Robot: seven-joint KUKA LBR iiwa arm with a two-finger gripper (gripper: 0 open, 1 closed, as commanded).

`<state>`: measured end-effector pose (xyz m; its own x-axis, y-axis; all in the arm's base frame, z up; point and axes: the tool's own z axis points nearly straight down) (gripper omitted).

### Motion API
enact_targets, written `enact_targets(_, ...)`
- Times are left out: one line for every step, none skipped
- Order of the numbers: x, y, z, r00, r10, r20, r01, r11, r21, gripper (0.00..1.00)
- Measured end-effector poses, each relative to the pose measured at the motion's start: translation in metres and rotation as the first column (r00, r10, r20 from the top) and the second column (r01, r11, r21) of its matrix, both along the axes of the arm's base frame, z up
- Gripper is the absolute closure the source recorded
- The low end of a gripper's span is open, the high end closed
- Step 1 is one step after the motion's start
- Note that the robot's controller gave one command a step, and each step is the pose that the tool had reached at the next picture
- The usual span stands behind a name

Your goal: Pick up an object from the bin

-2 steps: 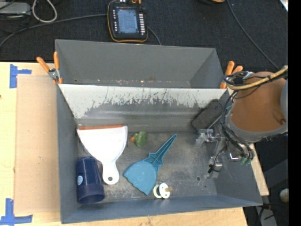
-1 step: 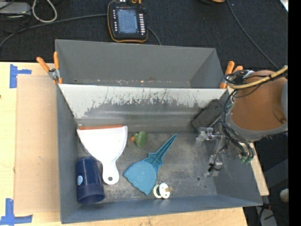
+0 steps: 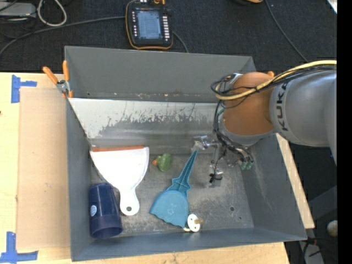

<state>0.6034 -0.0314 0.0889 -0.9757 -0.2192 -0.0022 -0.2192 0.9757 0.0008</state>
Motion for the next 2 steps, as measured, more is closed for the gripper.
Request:
enact_targets(-0.058, 0.054, 0.039, 1.0, -0.014, -0.001, 0.014, 1.0, -0.001, 0.0)
enact_targets(0.0, 0.071, 0.01, 0.993, 0.114, -0.001, -0.114, 0.993, 0.001, 0.0)
